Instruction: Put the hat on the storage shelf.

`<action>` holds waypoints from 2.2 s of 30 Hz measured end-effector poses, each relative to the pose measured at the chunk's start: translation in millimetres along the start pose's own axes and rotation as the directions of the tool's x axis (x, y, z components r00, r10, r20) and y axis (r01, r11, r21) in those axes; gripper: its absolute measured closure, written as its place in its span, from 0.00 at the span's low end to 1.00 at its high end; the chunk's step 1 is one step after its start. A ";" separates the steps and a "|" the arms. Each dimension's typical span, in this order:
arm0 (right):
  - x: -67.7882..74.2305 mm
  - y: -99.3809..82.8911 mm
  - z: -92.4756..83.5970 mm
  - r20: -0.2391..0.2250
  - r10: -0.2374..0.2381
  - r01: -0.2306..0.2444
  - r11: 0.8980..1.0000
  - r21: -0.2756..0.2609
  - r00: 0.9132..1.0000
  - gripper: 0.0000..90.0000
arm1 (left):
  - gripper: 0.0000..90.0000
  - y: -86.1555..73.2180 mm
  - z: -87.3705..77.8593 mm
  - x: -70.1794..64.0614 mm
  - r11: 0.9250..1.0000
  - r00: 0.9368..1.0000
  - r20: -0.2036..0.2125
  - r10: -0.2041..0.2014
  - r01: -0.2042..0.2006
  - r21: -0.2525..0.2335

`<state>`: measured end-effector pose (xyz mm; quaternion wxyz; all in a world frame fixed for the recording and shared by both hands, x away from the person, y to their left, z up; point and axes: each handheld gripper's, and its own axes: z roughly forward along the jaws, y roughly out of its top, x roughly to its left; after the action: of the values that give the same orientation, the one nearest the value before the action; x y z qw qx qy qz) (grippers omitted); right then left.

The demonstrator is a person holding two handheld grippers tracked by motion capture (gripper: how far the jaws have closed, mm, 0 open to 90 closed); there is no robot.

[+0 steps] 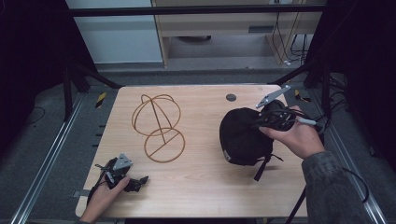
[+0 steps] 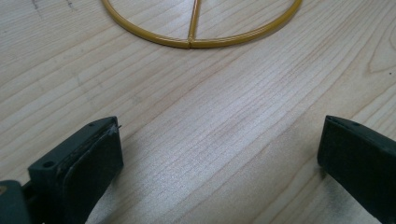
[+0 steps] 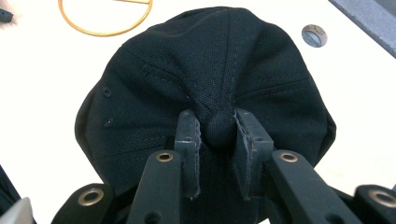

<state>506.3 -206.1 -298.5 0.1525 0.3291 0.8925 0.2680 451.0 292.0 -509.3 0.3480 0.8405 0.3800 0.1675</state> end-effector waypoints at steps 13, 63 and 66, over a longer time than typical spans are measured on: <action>-1.9 -1.8 -20.1 0.006 0.020 -0.020 0.998 -0.059 1.000 0.81 | 0.00 -0.1 0.0 -0.1 1.000 1.000 -0.001 -0.001 0.001 0.000; 40.3 53.8 -69.1 0.030 -0.103 0.107 0.977 -0.185 0.994 0.81 | 0.00 0.0 -0.3 -0.2 1.000 1.000 -0.001 -0.001 0.001 0.002; 41.0 55.0 -68.7 0.028 -0.105 0.108 0.976 -0.188 0.994 0.81 | 0.00 0.0 -0.3 -0.2 1.000 1.000 -0.001 -0.001 0.001 0.002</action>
<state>473.0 -169.5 -214.9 0.2055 0.2672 0.8780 0.3400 450.7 292.0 -509.2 0.3471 0.8406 0.3808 0.1672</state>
